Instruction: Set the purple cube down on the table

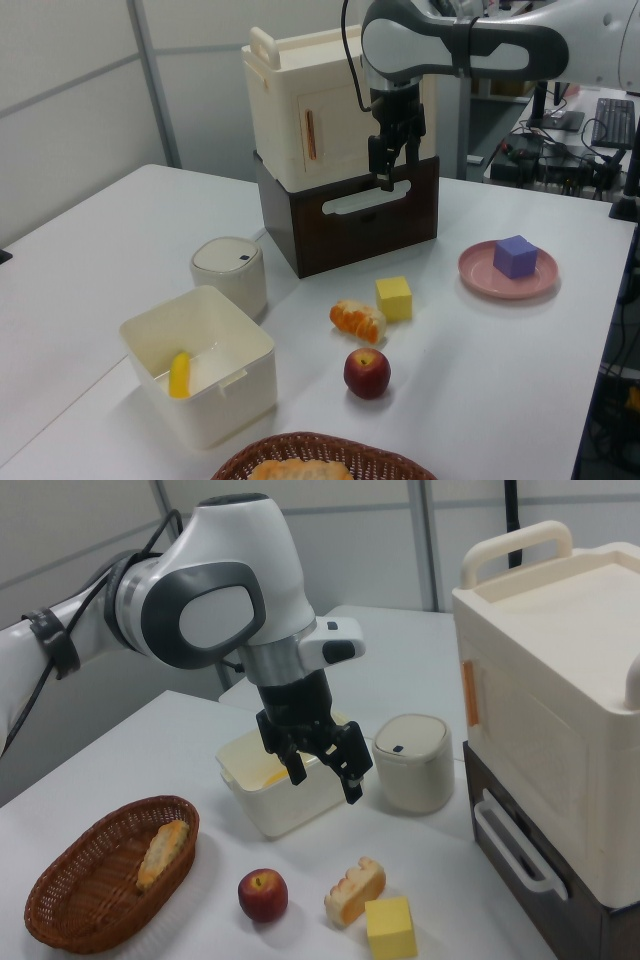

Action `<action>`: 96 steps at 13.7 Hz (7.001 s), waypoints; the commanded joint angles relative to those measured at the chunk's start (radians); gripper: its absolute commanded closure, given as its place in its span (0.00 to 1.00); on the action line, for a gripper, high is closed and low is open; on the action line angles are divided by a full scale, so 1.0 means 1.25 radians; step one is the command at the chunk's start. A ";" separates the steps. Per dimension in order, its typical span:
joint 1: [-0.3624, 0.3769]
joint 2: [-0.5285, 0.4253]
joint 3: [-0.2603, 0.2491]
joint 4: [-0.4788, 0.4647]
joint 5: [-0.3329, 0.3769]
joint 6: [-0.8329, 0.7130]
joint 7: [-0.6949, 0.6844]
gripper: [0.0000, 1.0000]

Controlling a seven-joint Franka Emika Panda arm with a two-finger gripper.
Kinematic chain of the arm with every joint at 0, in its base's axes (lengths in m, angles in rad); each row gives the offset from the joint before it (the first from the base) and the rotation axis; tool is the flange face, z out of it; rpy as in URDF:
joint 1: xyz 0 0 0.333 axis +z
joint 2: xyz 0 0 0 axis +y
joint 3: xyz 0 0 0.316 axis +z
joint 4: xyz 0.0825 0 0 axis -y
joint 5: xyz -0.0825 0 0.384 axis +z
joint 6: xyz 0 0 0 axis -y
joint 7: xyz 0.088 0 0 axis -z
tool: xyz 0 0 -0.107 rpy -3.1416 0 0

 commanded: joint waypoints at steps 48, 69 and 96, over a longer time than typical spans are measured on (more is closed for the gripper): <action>-0.312 0.270 -0.010 -0.075 -0.204 0.077 -0.747 0.00; -0.272 0.199 0.015 -0.106 -0.168 0.051 -0.760 0.62; 0.088 0.040 0.016 0.007 -0.073 -0.121 -0.271 0.00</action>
